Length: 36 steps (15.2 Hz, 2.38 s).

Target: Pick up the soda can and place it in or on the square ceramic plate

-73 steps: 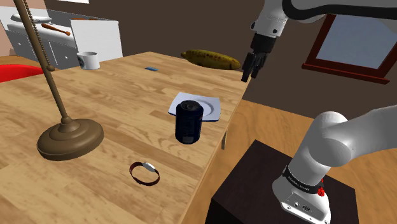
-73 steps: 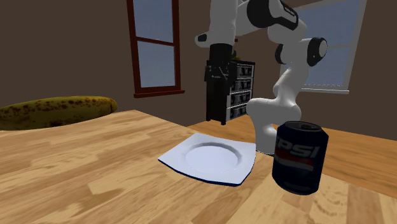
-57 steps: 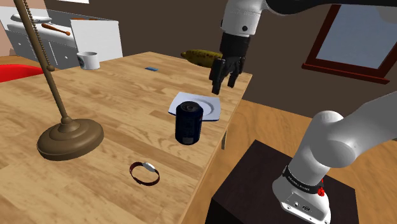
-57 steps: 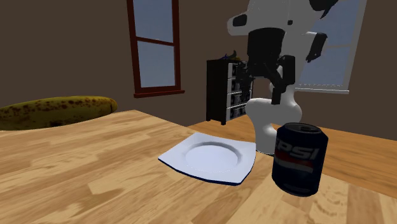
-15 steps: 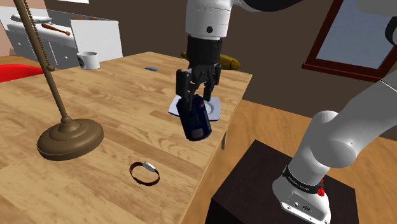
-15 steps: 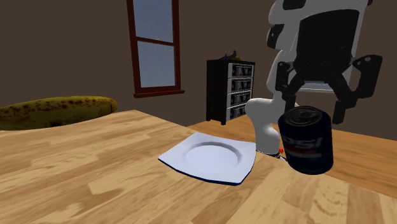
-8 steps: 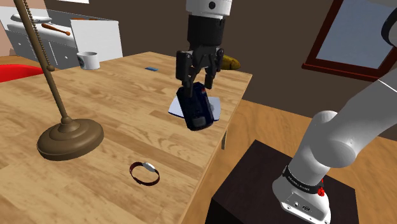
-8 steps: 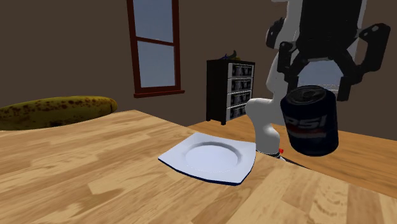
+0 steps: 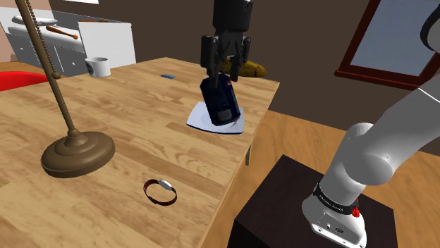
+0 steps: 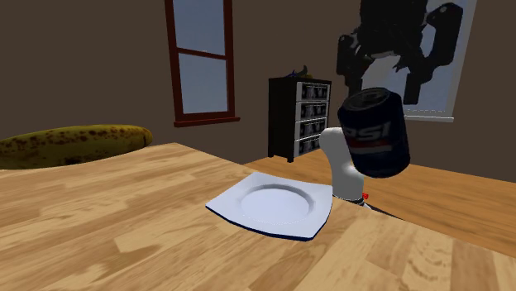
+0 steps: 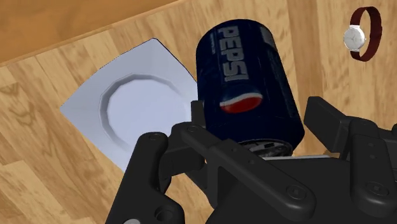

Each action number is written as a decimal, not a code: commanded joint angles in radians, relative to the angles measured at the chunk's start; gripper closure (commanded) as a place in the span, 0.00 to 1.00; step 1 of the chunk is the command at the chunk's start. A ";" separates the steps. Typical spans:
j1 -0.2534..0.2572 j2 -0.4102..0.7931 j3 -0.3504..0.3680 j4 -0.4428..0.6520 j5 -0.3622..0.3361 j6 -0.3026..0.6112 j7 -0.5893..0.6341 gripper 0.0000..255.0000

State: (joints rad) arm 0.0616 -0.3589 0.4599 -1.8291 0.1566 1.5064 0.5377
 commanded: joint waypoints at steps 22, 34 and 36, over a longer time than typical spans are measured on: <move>-0.082 0.022 -0.164 -0.075 -0.060 0.076 -0.248 1.00; -0.077 0.000 -0.159 -0.228 -0.051 0.207 -0.254 1.00; -0.077 0.000 -0.159 -0.228 -0.051 0.207 -0.254 1.00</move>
State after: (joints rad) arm -0.0156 -0.3583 0.3014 -2.0565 0.1052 1.7124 0.2834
